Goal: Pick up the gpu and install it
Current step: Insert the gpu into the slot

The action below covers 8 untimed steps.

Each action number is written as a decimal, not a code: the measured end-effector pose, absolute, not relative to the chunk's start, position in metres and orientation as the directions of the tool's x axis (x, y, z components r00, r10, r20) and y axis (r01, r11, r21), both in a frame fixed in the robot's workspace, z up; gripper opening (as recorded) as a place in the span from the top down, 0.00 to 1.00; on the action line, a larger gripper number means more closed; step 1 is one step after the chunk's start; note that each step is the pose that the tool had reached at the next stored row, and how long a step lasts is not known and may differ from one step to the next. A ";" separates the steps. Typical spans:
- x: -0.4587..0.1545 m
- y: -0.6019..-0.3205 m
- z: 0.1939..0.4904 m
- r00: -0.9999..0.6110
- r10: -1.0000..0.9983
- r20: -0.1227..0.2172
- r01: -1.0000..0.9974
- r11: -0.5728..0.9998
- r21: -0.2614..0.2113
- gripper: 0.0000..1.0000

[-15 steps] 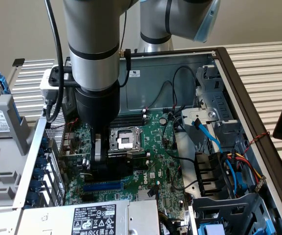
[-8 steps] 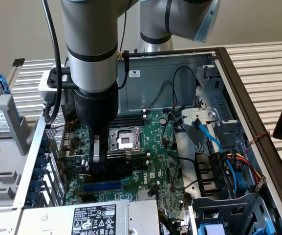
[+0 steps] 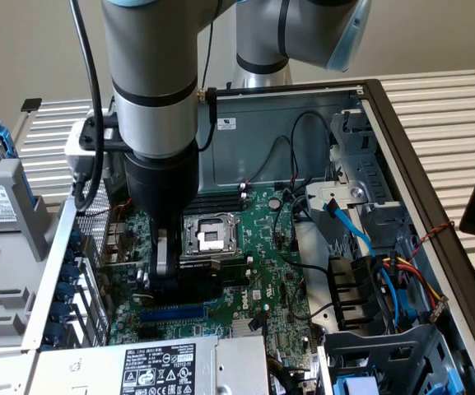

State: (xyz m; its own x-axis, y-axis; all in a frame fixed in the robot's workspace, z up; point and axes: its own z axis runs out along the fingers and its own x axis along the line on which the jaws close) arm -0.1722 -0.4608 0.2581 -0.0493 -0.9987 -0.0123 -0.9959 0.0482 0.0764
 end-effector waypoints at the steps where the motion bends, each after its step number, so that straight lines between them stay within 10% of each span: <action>1: -0.172 -0.461 0.258 -0.049 -0.999 -0.012 -0.996 0.048 0.076 0.73; 8: -0.173 -0.461 0.257 -0.049 -0.999 -0.012 -0.996 0.048 0.076 0.73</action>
